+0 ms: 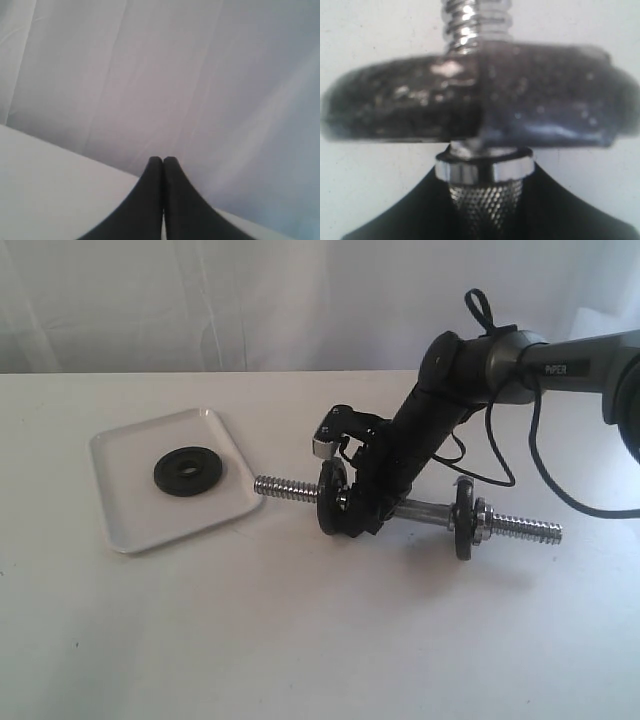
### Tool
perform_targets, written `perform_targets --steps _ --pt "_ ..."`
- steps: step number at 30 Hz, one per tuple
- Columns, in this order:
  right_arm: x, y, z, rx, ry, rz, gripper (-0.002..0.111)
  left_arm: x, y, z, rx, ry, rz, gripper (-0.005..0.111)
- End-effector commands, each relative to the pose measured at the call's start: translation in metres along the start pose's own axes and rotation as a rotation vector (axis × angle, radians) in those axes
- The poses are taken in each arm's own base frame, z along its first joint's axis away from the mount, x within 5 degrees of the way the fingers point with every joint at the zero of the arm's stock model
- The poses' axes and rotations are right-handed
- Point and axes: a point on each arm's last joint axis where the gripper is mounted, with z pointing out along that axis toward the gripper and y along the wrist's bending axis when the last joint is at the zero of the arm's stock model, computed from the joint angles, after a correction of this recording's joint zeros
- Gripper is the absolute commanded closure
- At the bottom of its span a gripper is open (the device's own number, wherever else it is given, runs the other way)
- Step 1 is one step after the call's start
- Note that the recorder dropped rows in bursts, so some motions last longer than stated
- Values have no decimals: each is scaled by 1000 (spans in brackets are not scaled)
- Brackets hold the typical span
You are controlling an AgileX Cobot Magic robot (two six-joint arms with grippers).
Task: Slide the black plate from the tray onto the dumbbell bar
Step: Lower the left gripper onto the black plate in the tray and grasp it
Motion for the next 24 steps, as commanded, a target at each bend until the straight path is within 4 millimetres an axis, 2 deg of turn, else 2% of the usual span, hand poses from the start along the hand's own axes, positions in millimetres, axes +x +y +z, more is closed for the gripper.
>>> perform_targets --steps 1,3,4,5,7,10,13,16,17,18,19,22,24 --pt "-3 0 5 -15 -46 45 108 -45 -23 16 51 -74 67 107" --pt "-3 0 5 -15 -46 45 108 -67 -34 34 59 -75 80 107" --pt "-3 0 5 -15 -46 45 108 -81 -41 51 65 -85 98 107" --pt "-4 0 5 -16 -50 48 108 -86 -43 60 67 -85 110 107" --pt "-4 1 5 -18 -55 52 108 -100 -52 100 60 -19 204 107" --pt "-4 1 5 -18 -57 53 108 -107 -55 159 6 143 301 107" --pt "-5 1 6 -23 -66 61 108 -81 -40 224 -92 375 339 107" --pt "-4 0 6 -20 -58 55 108 -48 -29 261 -144 547 346 107" --pt "-4 0 6 -13 -60 55 108 -22 -25 284 -170 672 372 107" --pt "-5 0 6 -12 -65 57 108 -11 -24 292 -171 716 388 107" --pt "-6 0 6 -13 -73 62 108 20 -26 310 -167 832 438 107" --pt "-7 -1 5 -9 -84 67 108 75 -32 328 -142 1020 519 107" --pt "-7 -2 5 3 -91 70 108 102 -39 338 -119 1116 582 107"
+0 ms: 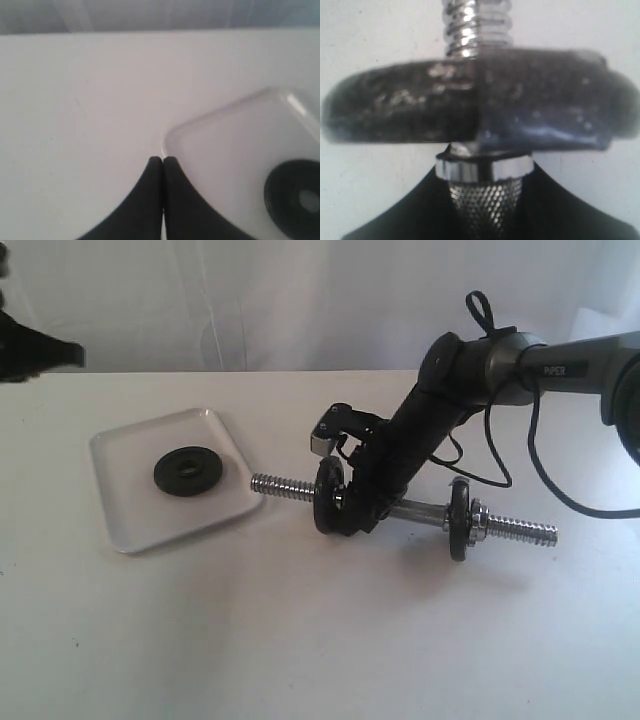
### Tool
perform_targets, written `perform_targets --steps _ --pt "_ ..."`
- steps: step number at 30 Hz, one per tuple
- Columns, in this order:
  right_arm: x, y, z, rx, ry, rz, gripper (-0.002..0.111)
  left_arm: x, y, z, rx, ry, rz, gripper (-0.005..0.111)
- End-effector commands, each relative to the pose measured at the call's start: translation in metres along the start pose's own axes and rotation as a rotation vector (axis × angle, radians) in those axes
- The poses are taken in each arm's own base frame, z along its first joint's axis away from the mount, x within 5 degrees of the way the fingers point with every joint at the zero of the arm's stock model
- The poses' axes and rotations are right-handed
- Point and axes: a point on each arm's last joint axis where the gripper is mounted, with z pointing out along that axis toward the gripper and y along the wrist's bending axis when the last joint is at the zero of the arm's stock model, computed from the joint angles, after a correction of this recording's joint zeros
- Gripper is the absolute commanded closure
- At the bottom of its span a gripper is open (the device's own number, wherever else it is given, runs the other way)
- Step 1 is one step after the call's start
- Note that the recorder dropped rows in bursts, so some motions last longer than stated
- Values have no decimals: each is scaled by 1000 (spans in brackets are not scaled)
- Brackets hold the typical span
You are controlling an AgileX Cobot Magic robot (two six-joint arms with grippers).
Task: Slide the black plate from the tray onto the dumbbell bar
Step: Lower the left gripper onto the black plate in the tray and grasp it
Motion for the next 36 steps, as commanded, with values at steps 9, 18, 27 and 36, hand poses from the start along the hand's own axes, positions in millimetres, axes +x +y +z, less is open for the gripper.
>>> perform_targets --steps 9,18,27,36 --pt "-6 -2 3 11 -73 55 108 1 -136 89 587 511 405 107" --pt "-10 -2 3 14 -113 83 108 0 -128 93 488 513 415 72" --pt "-10 -2 3 14 -113 83 108 3 -128 91 504 549 432 1" --pt "-10 -2 3 14 -113 83 108 2 -128 92 500 525 456 1"
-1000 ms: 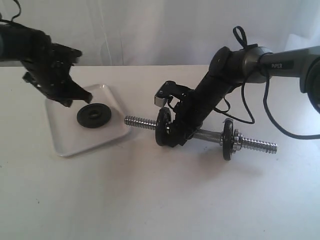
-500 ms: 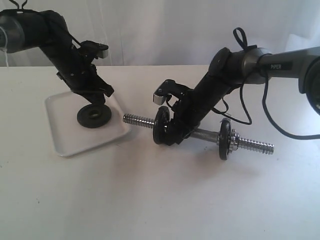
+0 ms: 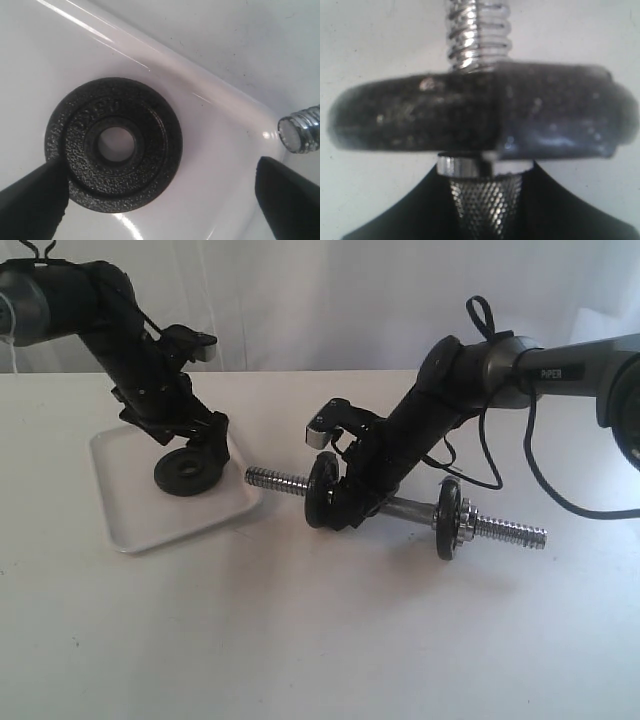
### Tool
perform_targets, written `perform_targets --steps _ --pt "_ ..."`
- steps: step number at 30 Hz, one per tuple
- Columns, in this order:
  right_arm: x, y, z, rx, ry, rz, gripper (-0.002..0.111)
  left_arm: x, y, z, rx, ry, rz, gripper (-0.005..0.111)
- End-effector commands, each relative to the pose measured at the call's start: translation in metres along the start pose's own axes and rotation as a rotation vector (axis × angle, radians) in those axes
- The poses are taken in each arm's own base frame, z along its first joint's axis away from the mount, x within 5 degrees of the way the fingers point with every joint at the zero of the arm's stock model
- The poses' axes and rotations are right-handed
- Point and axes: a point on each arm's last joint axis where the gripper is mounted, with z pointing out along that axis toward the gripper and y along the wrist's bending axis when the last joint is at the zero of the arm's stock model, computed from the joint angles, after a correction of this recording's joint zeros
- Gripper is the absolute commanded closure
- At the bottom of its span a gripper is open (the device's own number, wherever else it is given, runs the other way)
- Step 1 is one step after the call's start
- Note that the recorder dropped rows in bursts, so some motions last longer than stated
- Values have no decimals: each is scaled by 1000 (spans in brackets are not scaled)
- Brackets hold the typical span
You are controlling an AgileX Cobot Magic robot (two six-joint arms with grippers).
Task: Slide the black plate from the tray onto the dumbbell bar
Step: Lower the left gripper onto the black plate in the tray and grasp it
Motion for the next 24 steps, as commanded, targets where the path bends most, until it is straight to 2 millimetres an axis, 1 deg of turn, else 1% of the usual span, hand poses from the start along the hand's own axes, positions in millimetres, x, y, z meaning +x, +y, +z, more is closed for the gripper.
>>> perform_targets --steps 1,7,12,16,19,22,24 --pt "-5 1 0 -2 -48 35 108 -1 0 -2 -1 -7 17 1" --pt "-5 0 0 5 -50 35 108 -3 3 0 -33 -21 35 1" --pt "-5 0 0 6 -48 34 108 2 7 12 -43 25 110 1" --pt "-5 0 0 6 -48 34 108 5 11 25 -53 55 172 1" --pt "-5 0 0 9 -50 34 108 0 13 27 -56 46 197 1" --pt "-5 0 0 9 -50 34 108 -8 15 25 -55 48 223 1" --pt "-5 0 0 9 -50 34 108 -11 16 26 -38 73 254 1"
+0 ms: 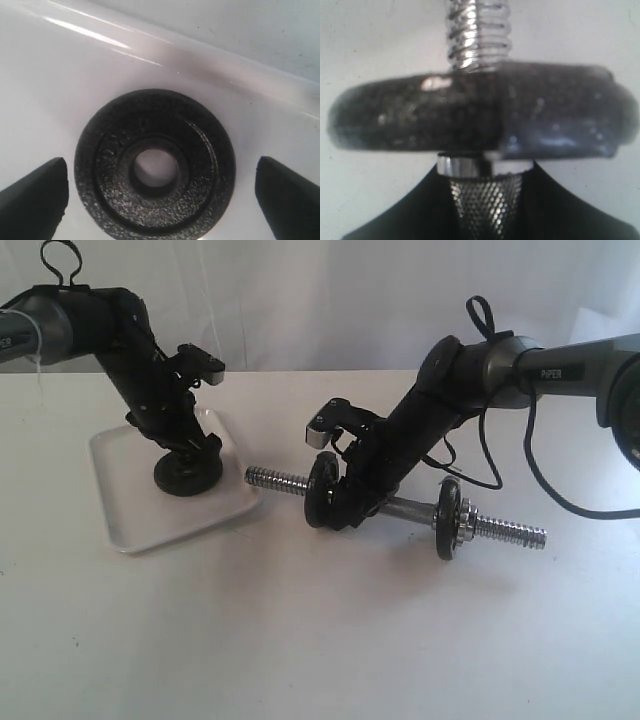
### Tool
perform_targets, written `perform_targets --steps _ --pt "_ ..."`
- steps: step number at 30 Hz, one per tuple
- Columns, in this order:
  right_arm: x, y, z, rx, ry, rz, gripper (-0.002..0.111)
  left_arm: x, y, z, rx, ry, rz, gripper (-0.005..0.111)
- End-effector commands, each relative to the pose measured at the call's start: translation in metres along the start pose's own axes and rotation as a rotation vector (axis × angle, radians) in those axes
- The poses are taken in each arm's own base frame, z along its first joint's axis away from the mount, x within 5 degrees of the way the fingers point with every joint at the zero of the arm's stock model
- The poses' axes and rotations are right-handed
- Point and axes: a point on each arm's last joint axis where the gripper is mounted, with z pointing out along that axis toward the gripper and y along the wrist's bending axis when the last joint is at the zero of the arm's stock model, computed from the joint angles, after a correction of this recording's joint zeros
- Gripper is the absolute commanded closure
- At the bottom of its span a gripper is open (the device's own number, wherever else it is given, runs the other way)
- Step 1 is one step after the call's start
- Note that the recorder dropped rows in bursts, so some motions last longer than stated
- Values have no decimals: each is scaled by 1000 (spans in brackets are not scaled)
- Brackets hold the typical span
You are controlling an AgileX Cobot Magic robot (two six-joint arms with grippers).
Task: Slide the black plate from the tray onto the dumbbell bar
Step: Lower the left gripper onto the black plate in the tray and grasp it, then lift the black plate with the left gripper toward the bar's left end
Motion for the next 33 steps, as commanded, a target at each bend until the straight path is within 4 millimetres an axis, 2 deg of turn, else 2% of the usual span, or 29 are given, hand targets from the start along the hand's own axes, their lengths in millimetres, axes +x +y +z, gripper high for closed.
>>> perform_targets --steps 1,4,10,20,27,33 --pt "-5 0 0 9 -48 33 108 -5 2 -1 47 54 74 1" --pt "-5 0 0 9 -48 33 108 -5 3 3 74 102 166 1" --pt "-5 0 0 9 -48 33 108 -9 8 3 40 90 229 1" --pt "-5 0 0 9 -48 33 108 -1 5 22 106 151 303 1" --pt "-5 0 0 9 -48 33 108 1 5 33 116 157 299 1" --pt "-5 0 0 9 -48 33 108 -2 7 35 85 125 290 1"
